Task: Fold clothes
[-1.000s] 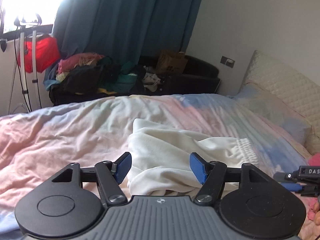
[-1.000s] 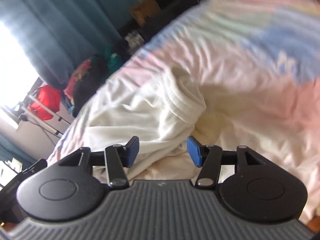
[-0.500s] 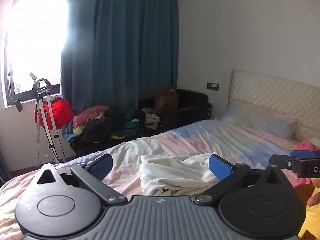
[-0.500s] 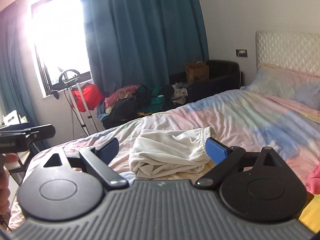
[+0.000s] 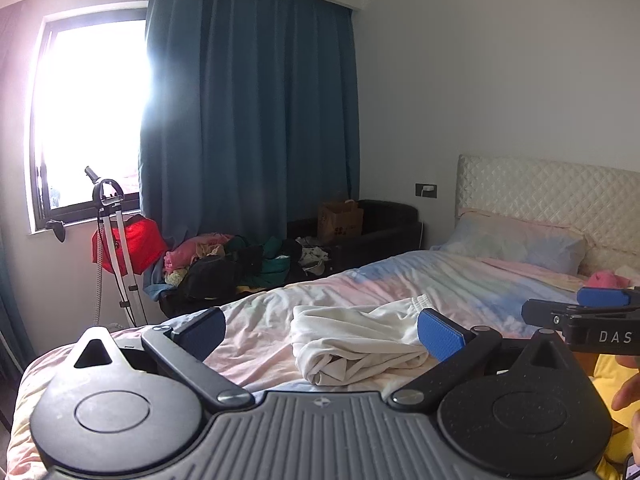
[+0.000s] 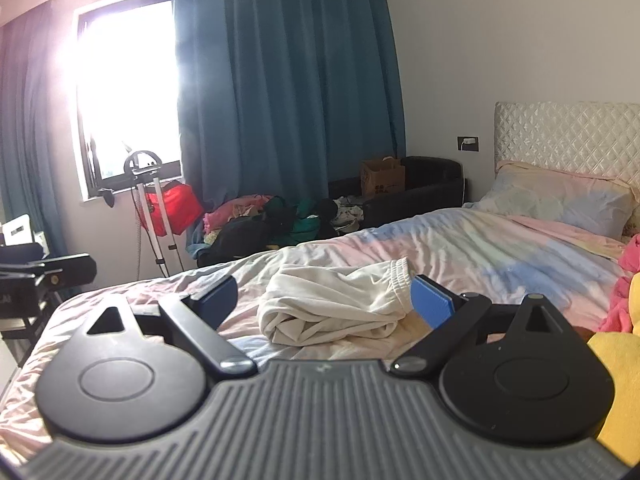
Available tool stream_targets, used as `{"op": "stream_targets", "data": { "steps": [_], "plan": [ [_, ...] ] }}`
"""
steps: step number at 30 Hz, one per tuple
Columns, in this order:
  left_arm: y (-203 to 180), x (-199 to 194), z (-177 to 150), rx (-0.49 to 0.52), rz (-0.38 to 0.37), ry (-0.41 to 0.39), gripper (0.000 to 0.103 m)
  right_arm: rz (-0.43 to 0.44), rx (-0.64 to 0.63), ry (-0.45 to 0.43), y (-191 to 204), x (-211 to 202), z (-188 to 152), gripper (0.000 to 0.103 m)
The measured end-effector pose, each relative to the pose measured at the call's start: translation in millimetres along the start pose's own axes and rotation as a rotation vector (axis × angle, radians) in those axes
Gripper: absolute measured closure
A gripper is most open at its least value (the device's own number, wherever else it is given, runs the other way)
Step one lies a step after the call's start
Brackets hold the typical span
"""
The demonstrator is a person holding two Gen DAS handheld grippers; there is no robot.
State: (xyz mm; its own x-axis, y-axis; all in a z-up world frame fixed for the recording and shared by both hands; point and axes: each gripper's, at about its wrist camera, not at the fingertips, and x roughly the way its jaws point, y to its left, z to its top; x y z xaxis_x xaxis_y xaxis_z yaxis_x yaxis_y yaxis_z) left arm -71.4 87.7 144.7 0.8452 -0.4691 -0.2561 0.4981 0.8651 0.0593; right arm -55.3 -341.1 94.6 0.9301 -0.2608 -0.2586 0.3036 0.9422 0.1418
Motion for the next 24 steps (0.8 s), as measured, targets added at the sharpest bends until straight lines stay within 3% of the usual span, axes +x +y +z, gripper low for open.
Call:
{"op": "stream_targets", "data": {
  "steps": [7, 24],
  "plan": [
    [-3, -12, -11, -0.006, 0.0, -0.001, 0.0, -0.007, -0.02, 0.005, 8, -6, -16, 0.008],
    [-8, 6, -22, -0.019, 0.015, 0.037, 0.0, -0.03, -0.029, 0.031, 18, -9, -29, 0.008]
  ]
}}
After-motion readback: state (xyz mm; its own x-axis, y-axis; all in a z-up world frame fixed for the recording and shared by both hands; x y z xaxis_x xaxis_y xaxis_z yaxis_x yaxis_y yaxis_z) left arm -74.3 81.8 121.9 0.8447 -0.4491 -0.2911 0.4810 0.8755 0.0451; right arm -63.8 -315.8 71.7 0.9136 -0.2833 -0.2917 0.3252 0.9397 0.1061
